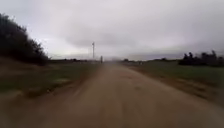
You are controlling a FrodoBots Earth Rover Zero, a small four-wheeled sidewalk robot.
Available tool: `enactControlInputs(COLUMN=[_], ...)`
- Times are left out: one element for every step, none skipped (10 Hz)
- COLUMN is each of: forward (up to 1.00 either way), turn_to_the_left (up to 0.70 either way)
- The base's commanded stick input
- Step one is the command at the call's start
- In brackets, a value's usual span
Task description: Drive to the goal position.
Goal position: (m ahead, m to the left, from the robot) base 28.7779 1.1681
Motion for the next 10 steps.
enactControlInputs(forward=[0.85,0.85,0.85,0.85,0.85,0.85,0.85,0.85,0.85,0.85], turn_to_the_left=[0.00,0.00,0.00,0.00,0.00,0.00,0.00,-0.08,-0.21,-0.14])
